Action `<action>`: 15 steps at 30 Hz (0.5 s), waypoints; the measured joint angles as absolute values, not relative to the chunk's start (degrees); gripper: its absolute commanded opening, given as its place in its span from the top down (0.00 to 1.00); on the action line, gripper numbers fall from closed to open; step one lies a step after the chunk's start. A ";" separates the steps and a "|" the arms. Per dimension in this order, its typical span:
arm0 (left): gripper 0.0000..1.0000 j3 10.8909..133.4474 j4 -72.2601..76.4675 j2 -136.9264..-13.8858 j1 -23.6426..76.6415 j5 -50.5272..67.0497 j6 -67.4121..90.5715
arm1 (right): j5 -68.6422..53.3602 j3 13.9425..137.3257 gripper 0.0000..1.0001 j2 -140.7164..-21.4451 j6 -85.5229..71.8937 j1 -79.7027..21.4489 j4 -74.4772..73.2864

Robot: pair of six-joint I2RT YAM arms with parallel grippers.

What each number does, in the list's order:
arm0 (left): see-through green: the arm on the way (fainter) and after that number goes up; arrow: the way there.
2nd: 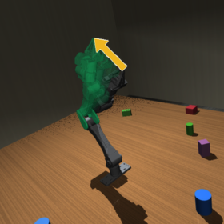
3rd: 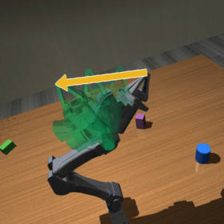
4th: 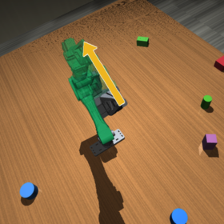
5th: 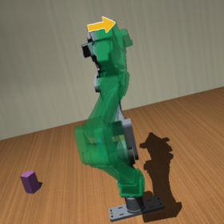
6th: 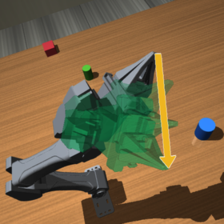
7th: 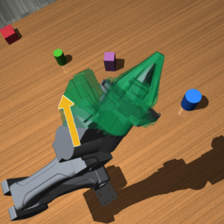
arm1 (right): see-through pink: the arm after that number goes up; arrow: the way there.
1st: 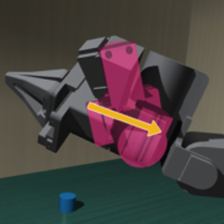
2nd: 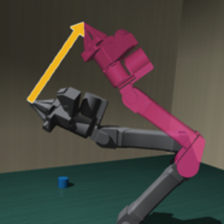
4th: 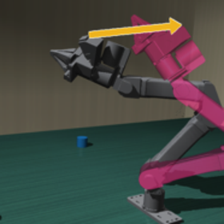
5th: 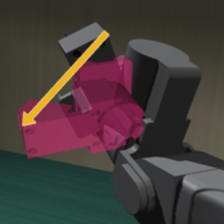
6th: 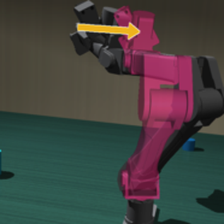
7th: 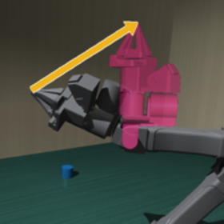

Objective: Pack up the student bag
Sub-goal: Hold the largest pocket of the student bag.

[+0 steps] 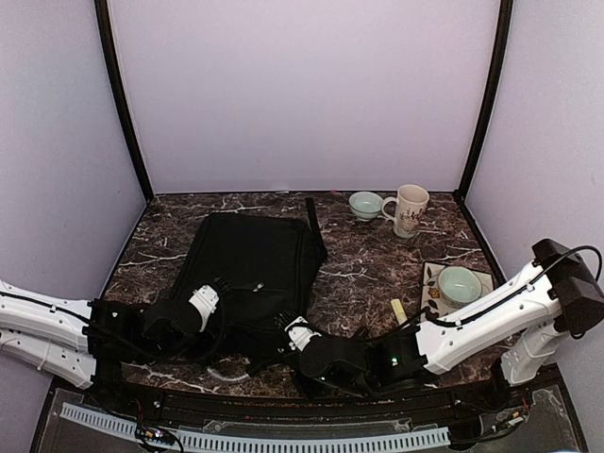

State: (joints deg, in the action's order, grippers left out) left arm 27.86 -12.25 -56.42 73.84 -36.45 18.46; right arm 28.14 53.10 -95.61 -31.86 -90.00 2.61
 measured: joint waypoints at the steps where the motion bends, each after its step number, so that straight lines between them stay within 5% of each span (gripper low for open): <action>1: 0.24 27.86 -12.53 -55.94 73.73 -36.23 17.93 | 27.70 53.10 1.00 -95.81 -31.75 -89.78 2.76; 15: 0.21 28.01 -0.58 -59.11 81.03 -31.03 8.75 | 22.15 50.94 1.00 -95.94 -30.94 -86.46 7.42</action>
